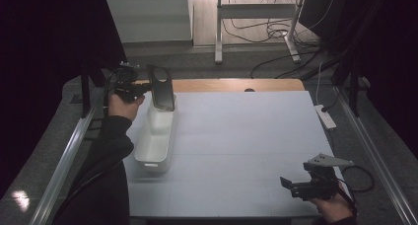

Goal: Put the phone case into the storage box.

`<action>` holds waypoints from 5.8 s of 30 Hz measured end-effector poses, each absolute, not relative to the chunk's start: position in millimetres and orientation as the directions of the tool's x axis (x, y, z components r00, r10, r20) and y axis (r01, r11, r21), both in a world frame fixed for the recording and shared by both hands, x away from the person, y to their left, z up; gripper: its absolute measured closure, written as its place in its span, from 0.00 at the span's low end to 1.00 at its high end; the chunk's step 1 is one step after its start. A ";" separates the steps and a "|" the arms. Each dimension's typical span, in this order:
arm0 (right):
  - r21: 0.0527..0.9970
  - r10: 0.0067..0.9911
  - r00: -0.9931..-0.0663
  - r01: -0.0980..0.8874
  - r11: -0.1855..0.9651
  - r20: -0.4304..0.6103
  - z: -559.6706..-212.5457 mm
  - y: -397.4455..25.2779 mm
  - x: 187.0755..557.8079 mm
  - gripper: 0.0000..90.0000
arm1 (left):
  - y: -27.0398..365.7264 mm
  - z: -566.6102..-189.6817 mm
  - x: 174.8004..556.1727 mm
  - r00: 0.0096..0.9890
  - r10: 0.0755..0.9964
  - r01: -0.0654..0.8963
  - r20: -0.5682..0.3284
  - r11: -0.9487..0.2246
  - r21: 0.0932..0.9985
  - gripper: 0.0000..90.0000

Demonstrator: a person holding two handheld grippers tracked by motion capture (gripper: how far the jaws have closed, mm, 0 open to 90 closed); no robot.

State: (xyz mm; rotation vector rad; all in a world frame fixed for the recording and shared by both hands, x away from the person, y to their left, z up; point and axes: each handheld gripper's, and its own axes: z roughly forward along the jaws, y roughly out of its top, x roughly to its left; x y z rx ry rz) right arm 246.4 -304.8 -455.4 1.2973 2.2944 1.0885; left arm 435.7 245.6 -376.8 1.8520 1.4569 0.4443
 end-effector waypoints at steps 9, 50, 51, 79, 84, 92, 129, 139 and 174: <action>0.731 0.825 -0.554 0.608 0.310 0.112 -455.4 -305.1 246.5 0.00 | 248.7 -385.8 445.1 0.274 0.949 0.687 -0.159 -0.077 0.722 0.99; 0.723 0.811 -0.575 0.605 0.334 0.106 -456.1 -303.5 246.6 0.00 | 245.7 -427.3 472.4 0.191 0.971 0.709 -0.141 -0.037 0.704 0.99; 0.723 0.811 -0.575 0.605 0.335 0.105 -456.1 -303.4 246.6 0.00 | 245.7 -427.3 472.4 0.191 0.971 0.709 -0.141 -0.037 0.704 0.99; 0.714 0.809 -0.578 0.610 0.344 0.104 -456.7 -302.4 247.5 0.01 | 240.6 -451.3 472.0 0.202 0.971 0.748 -0.130 -0.067 0.660 0.98; 0.714 0.809 -0.579 0.610 0.345 0.103 -456.8 -302.4 247.6 0.01 | 240.0 -450.3 472.0 0.208 0.969 0.745 -0.129 -0.072 0.664 0.93; 0.713 0.808 -0.580 0.609 0.348 0.102 -456.9 -302.1 247.6 0.01 | 243.2 -443.5 469.6 0.208 0.970 0.732 -0.129 -0.067 0.678 0.89; 0.711 0.807 -0.581 0.610 0.349 0.102 -457.0 -301.8 247.8 0.00 | 249.2 -446.1 460.2 0.347 0.920 0.710 -0.182 -0.130 0.692 0.24; 0.709 0.807 -0.581 0.612 0.350 0.103 -457.0 -301.6 247.6 0.00 | 246.6 -444.3 456.5 0.384 0.904 0.699 -0.187 -0.153 0.699 0.07; 0.706 0.801 -0.590 0.608 0.362 0.098 -456.9 -300.2 247.4 0.00 | 247.4 -444.0 423.9 0.462 0.867 0.654 -0.187 -0.190 0.732 0.00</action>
